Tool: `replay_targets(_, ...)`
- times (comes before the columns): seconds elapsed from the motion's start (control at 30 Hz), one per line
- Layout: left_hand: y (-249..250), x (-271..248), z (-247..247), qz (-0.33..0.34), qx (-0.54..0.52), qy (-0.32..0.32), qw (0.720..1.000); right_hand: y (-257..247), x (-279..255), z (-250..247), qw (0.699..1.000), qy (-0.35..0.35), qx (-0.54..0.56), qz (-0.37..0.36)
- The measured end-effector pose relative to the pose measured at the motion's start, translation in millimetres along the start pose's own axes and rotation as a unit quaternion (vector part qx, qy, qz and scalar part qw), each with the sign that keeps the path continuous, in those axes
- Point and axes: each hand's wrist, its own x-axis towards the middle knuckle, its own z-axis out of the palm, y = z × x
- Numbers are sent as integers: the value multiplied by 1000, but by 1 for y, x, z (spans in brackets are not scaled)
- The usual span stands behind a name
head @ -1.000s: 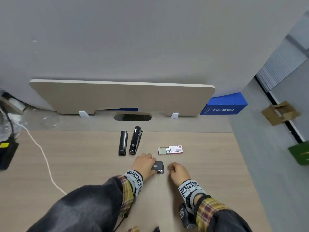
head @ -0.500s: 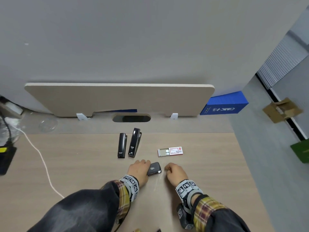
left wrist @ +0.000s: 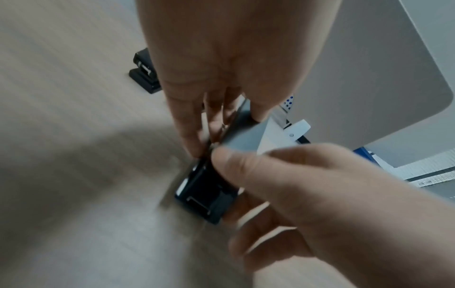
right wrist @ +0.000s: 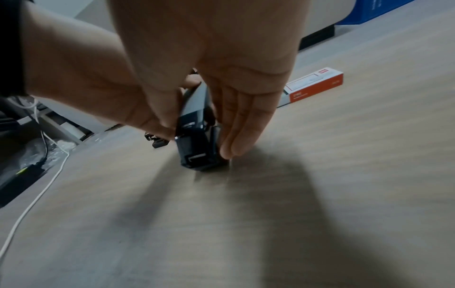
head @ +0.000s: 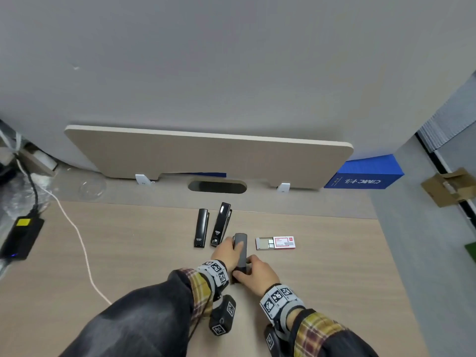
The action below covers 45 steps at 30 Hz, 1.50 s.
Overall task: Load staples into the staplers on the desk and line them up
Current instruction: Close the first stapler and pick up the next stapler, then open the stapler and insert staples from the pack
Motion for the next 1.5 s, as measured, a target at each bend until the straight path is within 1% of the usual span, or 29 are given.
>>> replay_targets(0.1, 2, 1, -18, 35, -28, 28, 999, -12, 9, 1, 999, 17, -12, 32)
replay_targets(0.2, 2, 3, -40, 56, 22, 107, 992, -27, 18, -1, 999, 28, -20, 38)
replay_targets(0.3, 2, 7, -57, 57, 25, 169, 984, -37, 28, -8, 996, 63, -32, 48)
replay_targets(0.37, 3, 13, -62, 71, 44, 183, 980, -43, 38, -14, 995, 84, -29, 54)
replay_targets(0.47, 3, 23, -62, 88, 78, 187, 975, -50, 51, -21, 994, 99, -25, 49)
replay_targets(0.67, 8, 42, -55, 84, 104, 143, 981, -43, 66, -30, 993, 111, -14, 22)
replay_targets(0.77, 7, 47, -52, 77, 125, 122, 982, -30, 61, -34, 994, 109, -20, 7)
replay_targets(0.87, 4, 47, -50, 72, 126, 112, 983, -15, 52, -33, 995, 91, -30, 0)
replay_targets(1.03, -10, 24, -47, 63, 140, 90, 984, 2, 37, -26, 997, 69, -23, -1)
replay_targets(1.2, -44, -11, -39, 62, 186, 69, 978, 9, 22, -15, 998, 59, -27, 2)
replay_targets(1.3, -57, -27, -38, 89, 216, 35, 972, 9, 11, -10, 998, 58, -28, -11)
replay_targets(1.4, -57, -38, -37, 139, 247, -32, 958, 12, 0, -6, 998, 51, -31, -23)
replay_targets(1.43, -55, -41, -35, 157, 255, -50, 953, 13, -4, -5, 998, 44, -36, -33)
replay_targets(1.5, -50, -46, -28, 186, 261, -61, 945, 16, -11, -1, 995, 15, -64, -69)
